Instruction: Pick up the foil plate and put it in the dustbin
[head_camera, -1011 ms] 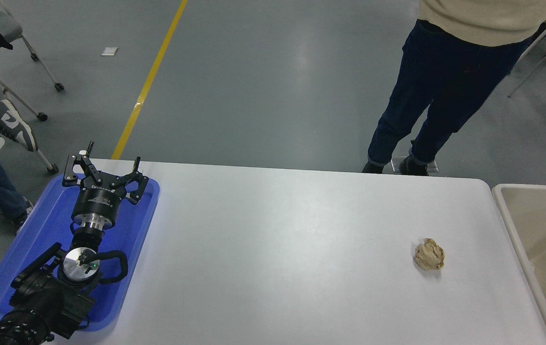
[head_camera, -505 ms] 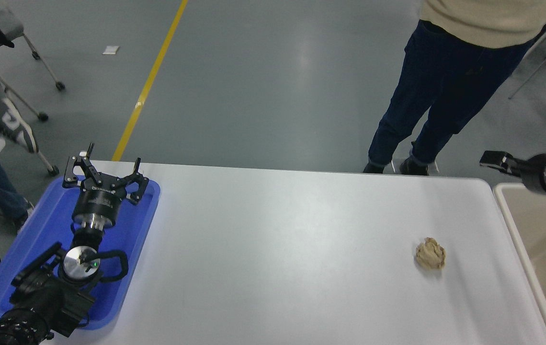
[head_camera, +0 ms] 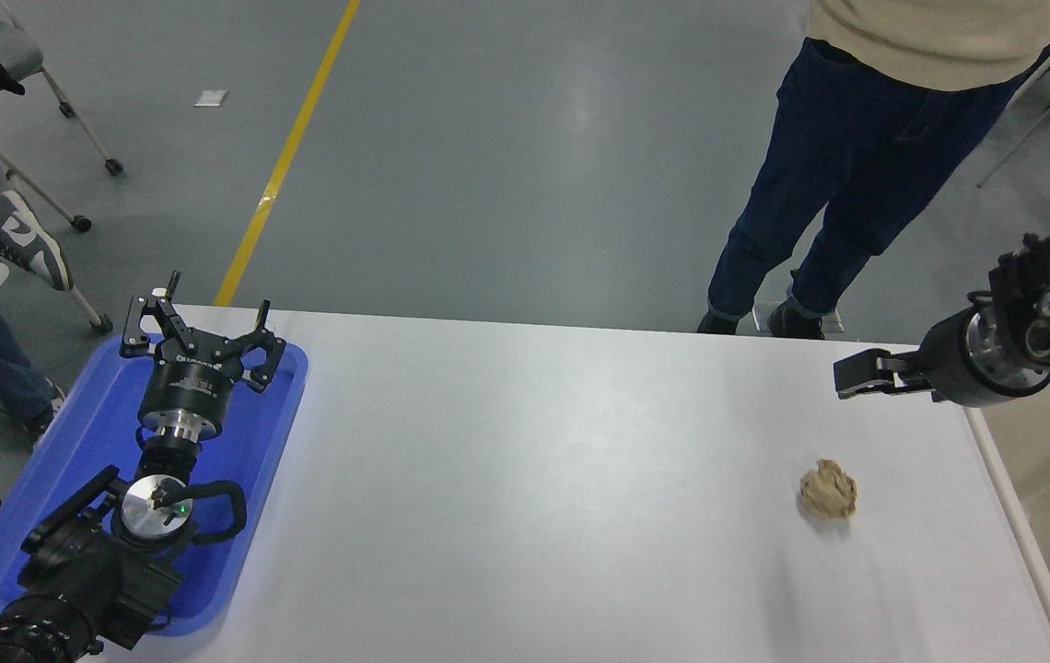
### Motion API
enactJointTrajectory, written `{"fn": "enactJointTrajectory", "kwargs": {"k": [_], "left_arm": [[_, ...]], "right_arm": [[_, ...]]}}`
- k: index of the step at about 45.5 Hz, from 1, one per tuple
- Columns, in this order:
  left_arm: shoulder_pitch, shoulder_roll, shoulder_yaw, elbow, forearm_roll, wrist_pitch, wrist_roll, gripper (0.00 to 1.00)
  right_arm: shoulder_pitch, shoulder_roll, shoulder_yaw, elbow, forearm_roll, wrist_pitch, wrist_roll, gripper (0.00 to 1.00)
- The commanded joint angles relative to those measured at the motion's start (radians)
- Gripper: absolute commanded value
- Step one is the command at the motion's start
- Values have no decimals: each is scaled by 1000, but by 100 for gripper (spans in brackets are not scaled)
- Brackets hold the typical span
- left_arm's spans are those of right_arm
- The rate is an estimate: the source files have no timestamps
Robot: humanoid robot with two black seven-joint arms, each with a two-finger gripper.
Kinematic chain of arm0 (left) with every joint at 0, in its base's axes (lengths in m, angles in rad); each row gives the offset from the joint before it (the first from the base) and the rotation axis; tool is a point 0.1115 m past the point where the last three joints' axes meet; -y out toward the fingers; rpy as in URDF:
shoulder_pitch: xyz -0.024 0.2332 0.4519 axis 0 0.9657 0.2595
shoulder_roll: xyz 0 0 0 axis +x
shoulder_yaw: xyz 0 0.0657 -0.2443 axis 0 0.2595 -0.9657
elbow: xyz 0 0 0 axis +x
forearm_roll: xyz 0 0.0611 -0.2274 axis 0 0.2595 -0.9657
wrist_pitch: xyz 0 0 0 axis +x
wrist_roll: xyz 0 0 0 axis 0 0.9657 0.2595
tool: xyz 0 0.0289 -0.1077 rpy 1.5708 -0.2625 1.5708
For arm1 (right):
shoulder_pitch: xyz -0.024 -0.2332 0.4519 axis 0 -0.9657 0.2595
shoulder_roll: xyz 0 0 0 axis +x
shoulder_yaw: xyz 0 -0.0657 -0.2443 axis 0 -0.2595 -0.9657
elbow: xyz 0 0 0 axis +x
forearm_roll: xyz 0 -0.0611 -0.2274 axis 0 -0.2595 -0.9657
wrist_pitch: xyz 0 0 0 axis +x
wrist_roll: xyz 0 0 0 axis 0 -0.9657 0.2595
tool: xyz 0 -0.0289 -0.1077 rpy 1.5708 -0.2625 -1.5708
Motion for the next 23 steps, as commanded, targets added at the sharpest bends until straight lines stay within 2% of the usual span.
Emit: {"fn": "enactJointTrajectory", "kwargs": {"k": [1,23], "left_arm": [[0,0,0,1,-1,1,0,100],[1,0,0,1,0,1,0,100]], "right_arm": [[110,11,-13,118,75,121,1,100],[248,63,-54,161,75,277,10,100]]}}
